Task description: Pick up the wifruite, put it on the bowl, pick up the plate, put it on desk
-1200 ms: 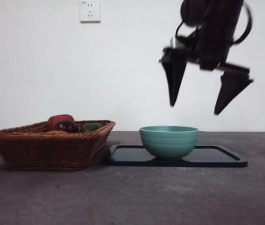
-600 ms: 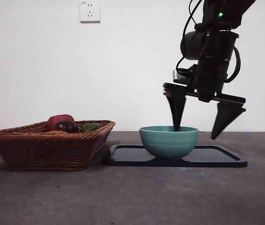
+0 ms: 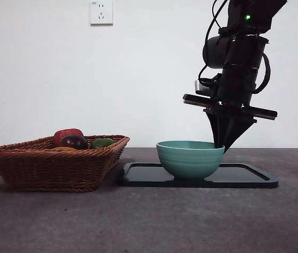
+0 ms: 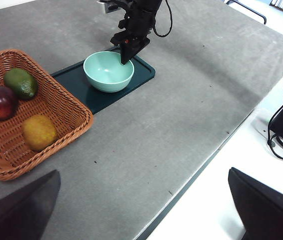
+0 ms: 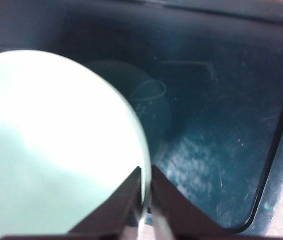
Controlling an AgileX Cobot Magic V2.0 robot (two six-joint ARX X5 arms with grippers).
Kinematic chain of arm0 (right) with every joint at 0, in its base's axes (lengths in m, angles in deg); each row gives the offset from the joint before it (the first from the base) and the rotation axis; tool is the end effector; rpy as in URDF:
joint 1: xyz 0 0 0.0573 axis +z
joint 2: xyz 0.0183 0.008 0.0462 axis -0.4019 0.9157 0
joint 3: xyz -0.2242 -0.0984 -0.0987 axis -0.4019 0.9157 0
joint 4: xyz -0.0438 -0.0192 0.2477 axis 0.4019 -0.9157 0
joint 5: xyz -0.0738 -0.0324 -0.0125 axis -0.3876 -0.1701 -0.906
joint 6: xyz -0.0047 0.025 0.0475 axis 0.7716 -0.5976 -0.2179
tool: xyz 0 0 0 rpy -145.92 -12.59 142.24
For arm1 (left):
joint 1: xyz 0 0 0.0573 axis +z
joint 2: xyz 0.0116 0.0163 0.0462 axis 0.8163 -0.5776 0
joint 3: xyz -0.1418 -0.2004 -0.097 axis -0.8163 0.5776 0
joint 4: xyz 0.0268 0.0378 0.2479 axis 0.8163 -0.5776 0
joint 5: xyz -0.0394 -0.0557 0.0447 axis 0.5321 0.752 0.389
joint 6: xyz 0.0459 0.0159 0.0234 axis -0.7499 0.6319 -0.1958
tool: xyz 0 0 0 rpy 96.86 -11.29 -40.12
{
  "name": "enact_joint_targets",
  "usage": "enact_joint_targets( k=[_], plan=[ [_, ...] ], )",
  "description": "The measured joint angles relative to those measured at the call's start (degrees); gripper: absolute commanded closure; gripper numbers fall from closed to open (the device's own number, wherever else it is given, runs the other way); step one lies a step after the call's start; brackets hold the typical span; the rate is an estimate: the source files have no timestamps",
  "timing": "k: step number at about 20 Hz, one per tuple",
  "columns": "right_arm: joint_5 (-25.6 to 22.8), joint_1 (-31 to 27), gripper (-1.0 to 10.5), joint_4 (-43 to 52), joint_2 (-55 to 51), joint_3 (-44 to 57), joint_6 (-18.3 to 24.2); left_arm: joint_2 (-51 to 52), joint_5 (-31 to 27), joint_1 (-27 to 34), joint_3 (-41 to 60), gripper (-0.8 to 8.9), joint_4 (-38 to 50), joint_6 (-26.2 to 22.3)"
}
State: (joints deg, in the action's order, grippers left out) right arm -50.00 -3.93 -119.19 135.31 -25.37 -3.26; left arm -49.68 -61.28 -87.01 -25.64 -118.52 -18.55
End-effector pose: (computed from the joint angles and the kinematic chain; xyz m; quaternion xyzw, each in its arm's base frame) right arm 0.3749 0.1395 0.2137 0.0483 0.6217 0.1155 0.7732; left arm 0.0070 -0.0142 0.3881 0.0509 0.2464 -0.4033 0.8798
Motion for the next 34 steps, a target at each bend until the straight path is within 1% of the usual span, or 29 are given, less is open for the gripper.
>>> enact_joint_targets(
  k=[2,8,12,14,16,18,21,25,28,31,34],
  plan=[
    [1.2,0.0,9.4,-0.4,0.3,0.0,0.0,0.0,0.0,0.0,0.0,2.51,0.0,0.0],
    [1.5,0.1,9.4,-0.8,0.9,-0.2,-0.2,0.0,0.0,0.0,0.0,2.51,0.0,0.0],
    [1.2,0.2,9.4,-2.6,-2.3,-0.2,-0.2,0.0,0.0,0.0,0.0,2.51,0.0,0.0],
    [-0.3,0.3,9.4,-4.7,-6.5,-0.2,0.3,0.0,0.0,0.0,0.0,2.51,0.0,0.0],
    [-1.9,0.5,9.4,-8.9,-10.4,-0.2,1.4,0.0,0.0,0.0,0.0,2.51,0.0,0.0],
    [-4.8,1.3,9.4,-12.7,-13.8,0.3,2.2,0.0,0.0,0.0,0.0,2.51,0.0,0.0],
    [-4.7,4.3,9.4,-12.2,-20.7,5.4,2.6,0.0,0.0,0.0,0.0,2.51,0.0,0.0],
    [-4.5,9.6,9.4,-11.2,-27.9,16.3,2.6,0.0,0.0,0.0,0.0,2.51,0.0,0.0],
    [-4.5,13.4,9.4,-8.3,-28.9,20.7,0.9,0.0,0.0,0.0,0.0,2.51,0.0,0.0],
    [-4.5,16.4,9.4,-3.2,-28.9,24.6,-1.7,0.0,0.0,0.0,0.0,2.51,0.0,0.0],
    [-3.6,17.3,9.4,-0.1,-28.9,28.3,-3.7,0.0,0.0,0.0,0.0,2.51,0.0,0.0]
  ],
)
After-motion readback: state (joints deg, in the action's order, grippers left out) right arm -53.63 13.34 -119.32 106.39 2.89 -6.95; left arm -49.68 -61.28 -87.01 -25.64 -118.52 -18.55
